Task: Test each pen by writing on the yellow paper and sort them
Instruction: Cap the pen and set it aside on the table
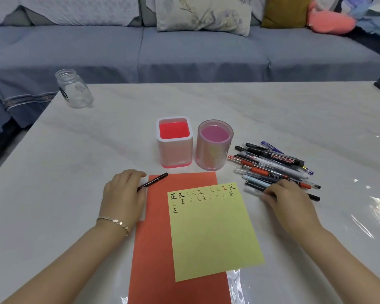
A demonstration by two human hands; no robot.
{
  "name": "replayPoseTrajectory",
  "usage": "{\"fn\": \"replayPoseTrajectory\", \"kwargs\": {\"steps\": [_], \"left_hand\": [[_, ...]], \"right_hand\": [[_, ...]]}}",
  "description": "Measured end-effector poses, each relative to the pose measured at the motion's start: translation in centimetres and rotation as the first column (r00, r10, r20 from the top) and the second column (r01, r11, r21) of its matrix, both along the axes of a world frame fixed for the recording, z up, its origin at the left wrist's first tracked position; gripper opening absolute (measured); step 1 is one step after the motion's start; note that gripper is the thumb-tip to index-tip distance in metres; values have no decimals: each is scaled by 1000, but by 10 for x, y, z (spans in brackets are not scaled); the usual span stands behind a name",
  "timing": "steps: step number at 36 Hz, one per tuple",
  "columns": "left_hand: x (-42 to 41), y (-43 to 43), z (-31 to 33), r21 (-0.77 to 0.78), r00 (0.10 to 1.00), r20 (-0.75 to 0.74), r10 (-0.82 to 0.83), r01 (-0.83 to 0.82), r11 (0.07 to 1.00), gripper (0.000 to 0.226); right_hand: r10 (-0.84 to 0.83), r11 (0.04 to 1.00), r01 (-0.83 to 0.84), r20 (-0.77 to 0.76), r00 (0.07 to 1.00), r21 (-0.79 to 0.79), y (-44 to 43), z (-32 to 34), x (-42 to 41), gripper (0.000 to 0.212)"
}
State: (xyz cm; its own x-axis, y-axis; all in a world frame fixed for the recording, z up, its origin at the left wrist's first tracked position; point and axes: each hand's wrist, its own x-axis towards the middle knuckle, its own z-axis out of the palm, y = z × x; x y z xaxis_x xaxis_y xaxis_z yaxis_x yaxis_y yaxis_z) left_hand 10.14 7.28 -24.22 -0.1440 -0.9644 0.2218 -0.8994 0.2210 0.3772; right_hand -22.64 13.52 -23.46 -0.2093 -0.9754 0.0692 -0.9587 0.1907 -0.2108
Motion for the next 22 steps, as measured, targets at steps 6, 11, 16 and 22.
{"fn": "replayPoseTrajectory", "kwargs": {"steps": [6,11,16,22], "left_hand": [[-49,31,34,-115,902,-204,-380,363,925,42],[-71,50,44,-155,830,-140,-541,521,839,29],[-65,57,50,88,873,-370,-317,373,924,29],[-54,65,52,208,739,-659,-142,360,909,20]], "right_hand": [[370,920,-345,120,921,-187,4,39,41,19],[633,735,-588,31,773,-339,12,55,76,27],[442,723,-342,22,897,-600,13,49,78,24],[53,930,288,856,514,-230,19,54,96,56]]}}
